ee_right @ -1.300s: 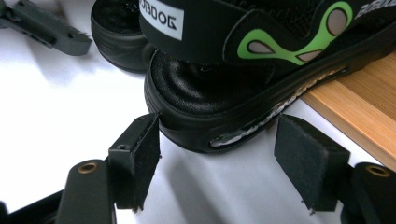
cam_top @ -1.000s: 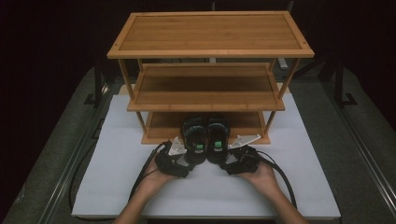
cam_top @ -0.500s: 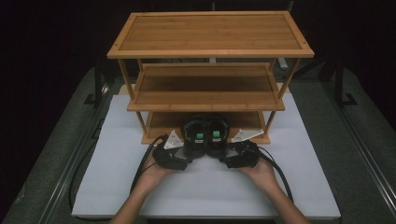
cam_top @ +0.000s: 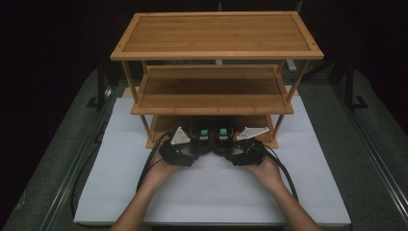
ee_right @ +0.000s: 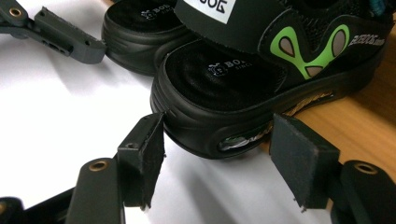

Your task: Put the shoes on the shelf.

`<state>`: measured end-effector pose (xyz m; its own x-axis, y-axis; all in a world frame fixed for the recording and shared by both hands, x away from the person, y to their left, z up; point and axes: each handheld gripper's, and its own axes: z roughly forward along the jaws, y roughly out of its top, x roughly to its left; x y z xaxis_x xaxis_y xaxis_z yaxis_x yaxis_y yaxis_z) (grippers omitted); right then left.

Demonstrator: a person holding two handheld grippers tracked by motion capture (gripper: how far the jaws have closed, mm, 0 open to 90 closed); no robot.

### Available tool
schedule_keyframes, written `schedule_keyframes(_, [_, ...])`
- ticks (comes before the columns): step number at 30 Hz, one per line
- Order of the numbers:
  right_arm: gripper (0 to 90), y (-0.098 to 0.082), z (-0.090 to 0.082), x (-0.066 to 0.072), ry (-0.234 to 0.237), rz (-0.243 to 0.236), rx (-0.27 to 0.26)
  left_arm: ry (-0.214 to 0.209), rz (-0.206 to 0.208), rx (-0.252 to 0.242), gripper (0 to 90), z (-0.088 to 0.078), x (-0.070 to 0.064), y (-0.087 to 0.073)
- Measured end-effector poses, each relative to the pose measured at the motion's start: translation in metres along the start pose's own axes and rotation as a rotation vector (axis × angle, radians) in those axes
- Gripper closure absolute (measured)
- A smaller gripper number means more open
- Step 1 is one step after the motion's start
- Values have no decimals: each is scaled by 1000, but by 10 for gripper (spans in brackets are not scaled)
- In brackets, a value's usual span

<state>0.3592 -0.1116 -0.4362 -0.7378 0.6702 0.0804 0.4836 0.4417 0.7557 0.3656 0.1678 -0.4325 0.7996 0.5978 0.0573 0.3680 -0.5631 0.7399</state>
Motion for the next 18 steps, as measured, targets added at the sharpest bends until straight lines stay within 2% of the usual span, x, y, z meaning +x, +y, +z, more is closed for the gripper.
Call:
schedule_keyframes(6, [388, -1, 8, -9, -22, 31, -31, 30, -15, 4, 324, 6, 15, 3])
schedule_keyframes(10, [388, 6, 12, -13, -29, 49, -35, 38, -26, 11, 325, 11, 21, 4])
schedule_keyframes(14, [396, 12, 16, -16, -49, 38, -45, 42, -29, 13, 328, 14, 24, 7])
schedule_keyframes(16, [395, 14, 19, -17, -50, 44, -40, 43, -45, 12, 329, 16, 26, 7])
schedule_keyframes(18, [395, 15, 22, -18, -56, 40, -33, 65, -52, 13, 334, 19, 29, 6])
